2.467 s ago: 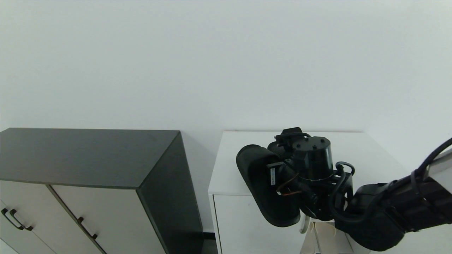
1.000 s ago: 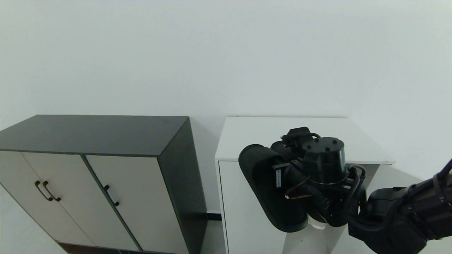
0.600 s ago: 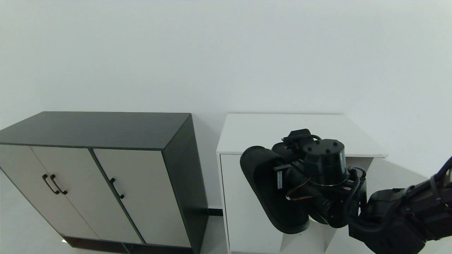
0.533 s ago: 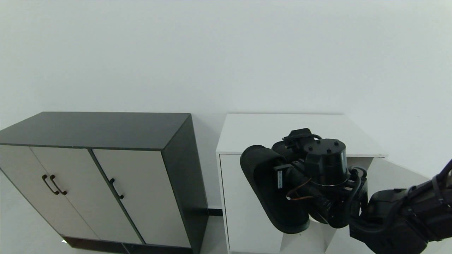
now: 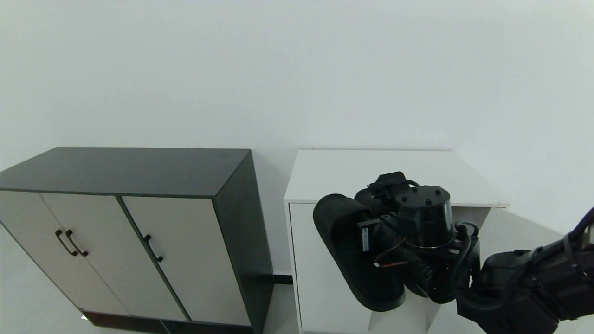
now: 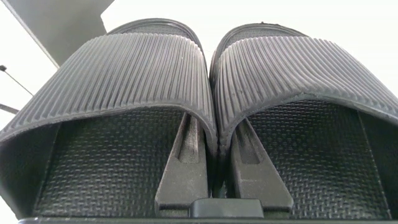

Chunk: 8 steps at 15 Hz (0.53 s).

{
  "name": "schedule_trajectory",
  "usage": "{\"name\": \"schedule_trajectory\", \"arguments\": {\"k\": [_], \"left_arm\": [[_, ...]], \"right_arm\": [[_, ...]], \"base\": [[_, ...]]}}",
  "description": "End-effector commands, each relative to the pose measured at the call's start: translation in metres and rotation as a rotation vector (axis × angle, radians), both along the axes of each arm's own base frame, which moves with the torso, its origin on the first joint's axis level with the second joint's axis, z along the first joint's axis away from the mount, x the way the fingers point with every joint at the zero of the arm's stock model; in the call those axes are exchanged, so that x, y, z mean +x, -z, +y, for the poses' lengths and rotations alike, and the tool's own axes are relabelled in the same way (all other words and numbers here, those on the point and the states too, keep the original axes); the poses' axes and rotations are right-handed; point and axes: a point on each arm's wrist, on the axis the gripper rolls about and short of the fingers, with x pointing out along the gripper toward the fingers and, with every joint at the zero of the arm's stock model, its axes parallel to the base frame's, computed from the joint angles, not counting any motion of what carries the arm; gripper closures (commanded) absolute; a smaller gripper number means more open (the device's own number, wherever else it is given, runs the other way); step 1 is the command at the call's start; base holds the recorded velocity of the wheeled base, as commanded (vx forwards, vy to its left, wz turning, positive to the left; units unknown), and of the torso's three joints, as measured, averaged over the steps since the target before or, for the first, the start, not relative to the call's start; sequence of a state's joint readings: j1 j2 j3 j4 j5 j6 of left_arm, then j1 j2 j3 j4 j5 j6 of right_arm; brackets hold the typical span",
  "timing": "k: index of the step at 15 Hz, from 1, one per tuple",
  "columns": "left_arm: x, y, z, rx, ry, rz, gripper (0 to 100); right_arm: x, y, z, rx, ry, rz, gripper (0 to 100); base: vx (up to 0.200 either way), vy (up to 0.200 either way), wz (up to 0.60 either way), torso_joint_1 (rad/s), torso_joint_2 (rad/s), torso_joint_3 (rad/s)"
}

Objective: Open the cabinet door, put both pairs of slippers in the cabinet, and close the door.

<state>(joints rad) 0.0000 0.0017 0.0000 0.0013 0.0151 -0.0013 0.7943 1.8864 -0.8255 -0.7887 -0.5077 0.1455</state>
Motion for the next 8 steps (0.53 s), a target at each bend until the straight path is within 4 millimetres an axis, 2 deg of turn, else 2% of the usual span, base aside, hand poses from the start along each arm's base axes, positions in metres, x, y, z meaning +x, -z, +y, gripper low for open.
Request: {"name": "schedule_trajectory", "arguments": {"k": [1, 8], "left_arm": [[0.0, 0.0, 0.0, 0.0, 0.0, 0.0, 100], [0.0, 0.0, 0.0, 0.0, 0.0, 0.0, 100]], "right_arm": [[0.0009, 0.0023, 0.0011, -0.004, 0.0, 0.004, 100], [0.0004, 0.0015, 0.0007, 0.0, -0.001, 0.002, 100]], "base": [[0.0, 0.0, 0.0, 0.0, 0.0, 0.0], [0.0, -0.2, 0.0, 0.003, 0.0, 0.002]]}}
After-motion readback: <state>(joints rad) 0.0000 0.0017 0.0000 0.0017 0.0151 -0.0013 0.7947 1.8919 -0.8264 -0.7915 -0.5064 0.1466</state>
